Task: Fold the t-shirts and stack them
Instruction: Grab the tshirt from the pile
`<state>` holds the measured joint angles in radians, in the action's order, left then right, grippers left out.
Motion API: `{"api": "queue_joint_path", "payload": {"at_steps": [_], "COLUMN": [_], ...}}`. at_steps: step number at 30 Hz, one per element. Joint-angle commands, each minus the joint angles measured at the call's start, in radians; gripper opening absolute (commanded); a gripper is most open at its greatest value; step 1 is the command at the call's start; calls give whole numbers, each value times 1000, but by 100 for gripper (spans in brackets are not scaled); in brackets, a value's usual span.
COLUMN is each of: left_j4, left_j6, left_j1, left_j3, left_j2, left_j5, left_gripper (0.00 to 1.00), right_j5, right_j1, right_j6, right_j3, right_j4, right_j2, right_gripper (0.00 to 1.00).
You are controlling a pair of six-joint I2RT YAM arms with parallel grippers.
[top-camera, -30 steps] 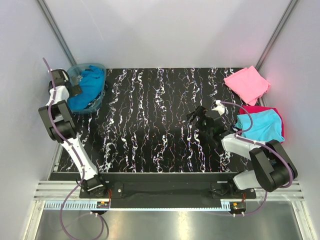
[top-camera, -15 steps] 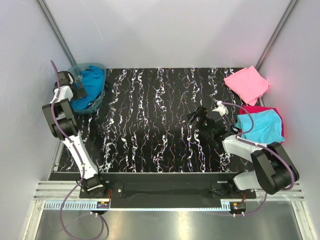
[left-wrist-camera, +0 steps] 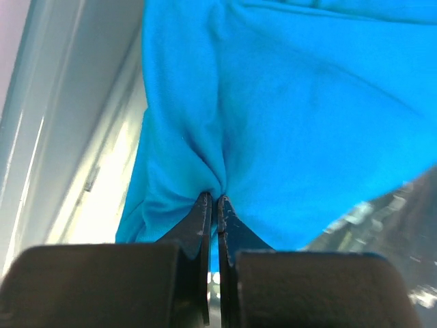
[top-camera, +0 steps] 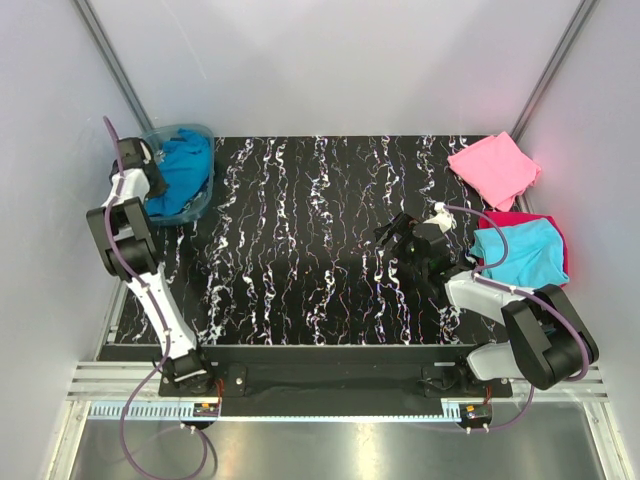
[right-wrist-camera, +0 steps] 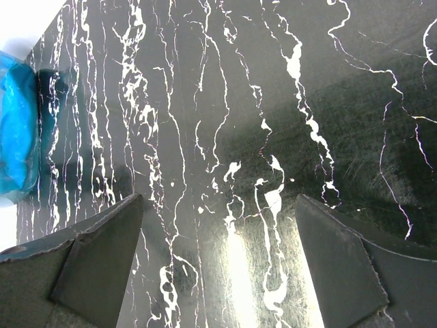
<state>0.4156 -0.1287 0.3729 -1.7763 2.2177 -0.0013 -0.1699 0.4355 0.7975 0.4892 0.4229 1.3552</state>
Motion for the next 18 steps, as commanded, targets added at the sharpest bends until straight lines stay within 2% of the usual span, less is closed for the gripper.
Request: {"api": "queue_joint_path", "payload": {"at_steps": [1,9,12,15,16,18], "left_j4": [-66,-198,-202,-218,-230,-251], "left_j6": [-54,-222,-227,-232,-241,-262], "left_j1": [-51,-166,-254,-368,-449,-524], "left_j3": [6,-37,-70,-68,-55,-8], "left_j2": [-141,-335,-404,-484,-503,-567], "left_j5": [75,196,205,155,147,138], "left_gripper": [0,0,0,0,0,0], "right_j5": [7,35,36,35,30,20], "right_j1": [-6,-4,-6,-6,-6,-6], "right_j6": [8,6,2,-11,-14,-20], "right_j3": [-1,5,2,-6,-14,-18], "right_j4": [53,63,66,74,82,82], "right_j2": [-15,8,4,-13,-18,-24], "right_gripper": [100,100,100,100,100,100]}}
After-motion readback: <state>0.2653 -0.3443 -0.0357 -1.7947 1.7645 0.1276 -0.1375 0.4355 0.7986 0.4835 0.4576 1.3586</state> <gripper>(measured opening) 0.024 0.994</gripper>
